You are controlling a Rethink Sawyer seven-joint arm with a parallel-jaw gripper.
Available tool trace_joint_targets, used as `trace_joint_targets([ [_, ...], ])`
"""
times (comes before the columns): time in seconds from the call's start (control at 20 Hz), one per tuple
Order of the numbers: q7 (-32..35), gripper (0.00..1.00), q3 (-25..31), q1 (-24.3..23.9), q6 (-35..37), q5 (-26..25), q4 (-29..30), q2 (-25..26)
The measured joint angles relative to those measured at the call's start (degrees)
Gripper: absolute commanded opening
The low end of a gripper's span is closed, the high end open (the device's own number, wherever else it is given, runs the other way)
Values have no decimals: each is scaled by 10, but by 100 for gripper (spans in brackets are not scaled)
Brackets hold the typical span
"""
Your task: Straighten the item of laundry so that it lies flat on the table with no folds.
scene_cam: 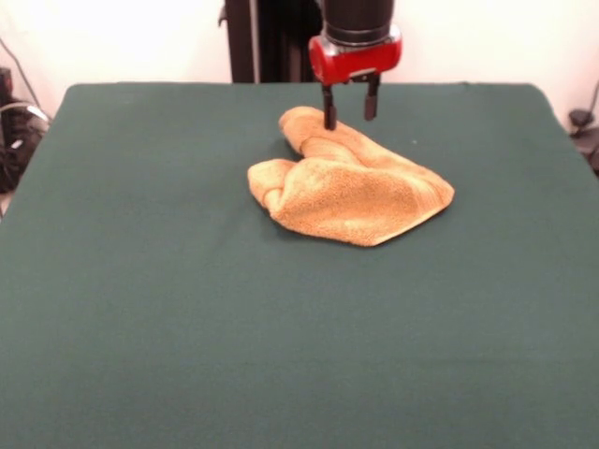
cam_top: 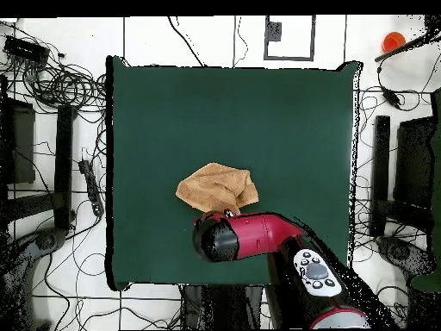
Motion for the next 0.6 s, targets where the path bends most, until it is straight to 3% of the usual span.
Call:
trace_joint_targets([
  [0.6,0,100,0,1,0,0,0,-13],
])
